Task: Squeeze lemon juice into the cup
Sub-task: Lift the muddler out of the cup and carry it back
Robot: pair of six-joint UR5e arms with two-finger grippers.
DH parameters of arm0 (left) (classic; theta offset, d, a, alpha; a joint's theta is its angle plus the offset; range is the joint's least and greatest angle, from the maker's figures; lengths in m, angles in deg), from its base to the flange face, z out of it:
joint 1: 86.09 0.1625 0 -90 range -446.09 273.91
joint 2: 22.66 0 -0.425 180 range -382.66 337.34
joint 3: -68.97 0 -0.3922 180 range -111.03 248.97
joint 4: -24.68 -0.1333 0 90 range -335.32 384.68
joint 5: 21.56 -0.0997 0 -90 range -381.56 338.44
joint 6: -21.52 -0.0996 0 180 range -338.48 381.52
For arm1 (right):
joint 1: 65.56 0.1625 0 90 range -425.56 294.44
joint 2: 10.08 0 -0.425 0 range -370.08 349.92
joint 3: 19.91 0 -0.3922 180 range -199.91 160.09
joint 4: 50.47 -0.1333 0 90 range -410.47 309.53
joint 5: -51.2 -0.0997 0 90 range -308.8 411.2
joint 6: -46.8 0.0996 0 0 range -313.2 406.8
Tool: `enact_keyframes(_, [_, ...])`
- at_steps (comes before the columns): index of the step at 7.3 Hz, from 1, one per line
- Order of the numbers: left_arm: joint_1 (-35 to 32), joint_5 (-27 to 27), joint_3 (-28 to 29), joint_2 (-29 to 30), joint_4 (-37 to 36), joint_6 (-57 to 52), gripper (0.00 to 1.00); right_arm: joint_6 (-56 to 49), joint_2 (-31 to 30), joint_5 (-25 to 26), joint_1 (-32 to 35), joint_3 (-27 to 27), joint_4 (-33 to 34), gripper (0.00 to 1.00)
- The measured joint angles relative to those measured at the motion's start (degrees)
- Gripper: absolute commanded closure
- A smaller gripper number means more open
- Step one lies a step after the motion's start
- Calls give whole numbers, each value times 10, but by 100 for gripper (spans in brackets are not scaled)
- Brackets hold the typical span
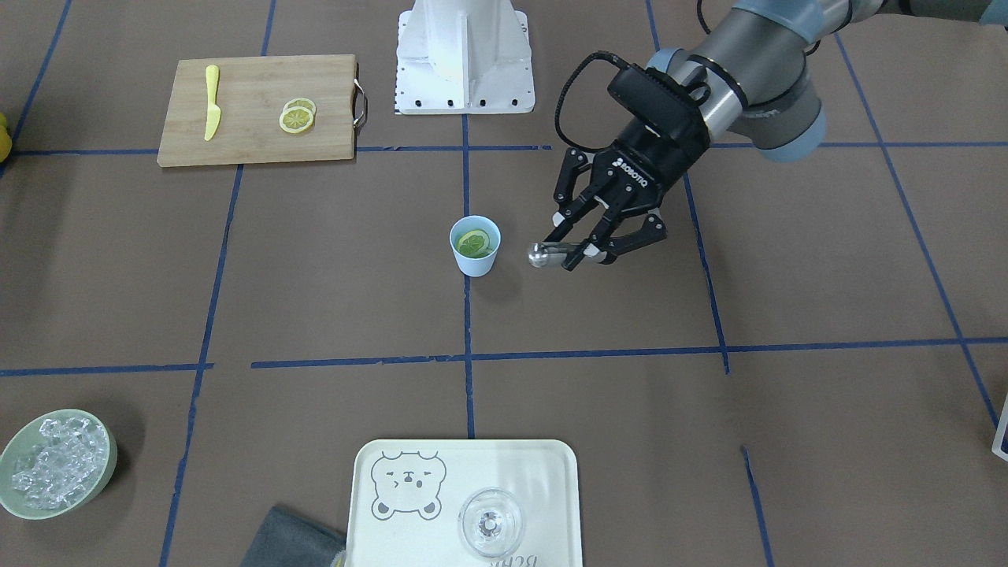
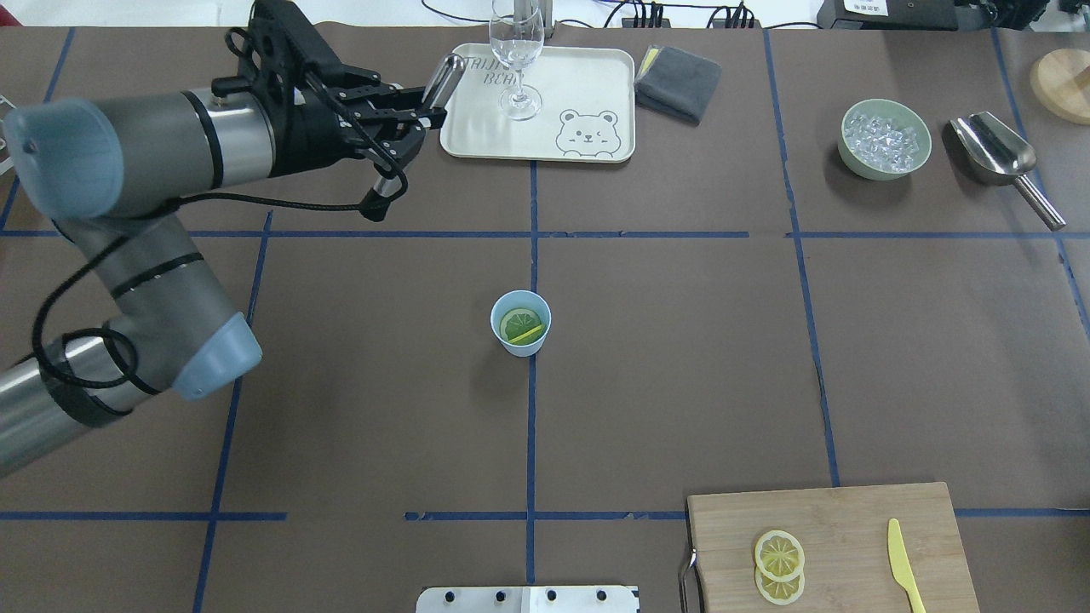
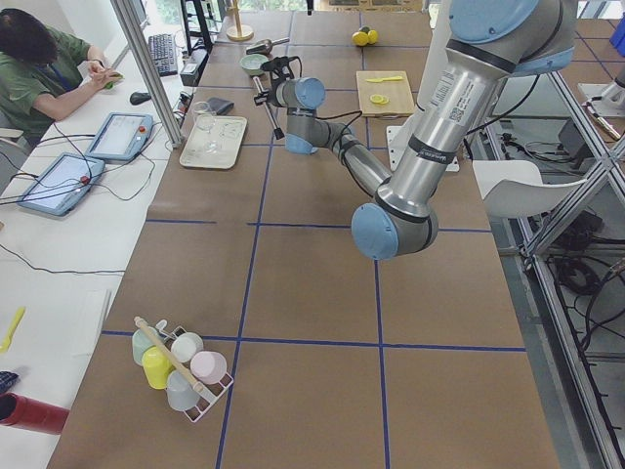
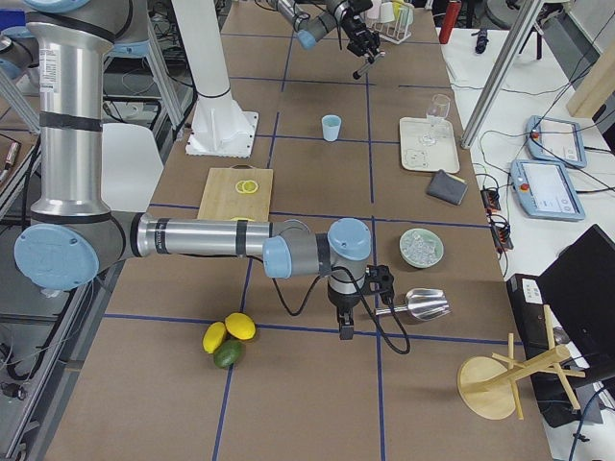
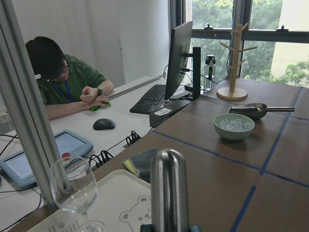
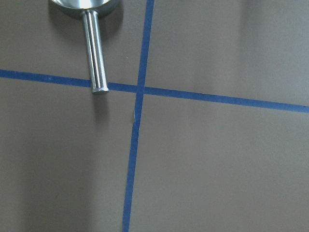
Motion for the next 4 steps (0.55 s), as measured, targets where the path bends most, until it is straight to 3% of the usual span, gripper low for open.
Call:
enact_keyframes(2, [-100,141,-44,-29,-152,-4,100,0,-1,0,1,-1,0,0])
enact_keyframes(4, [-154,191,-63,-73,-259,-4,100,0,-1,0,2,-1,0,0])
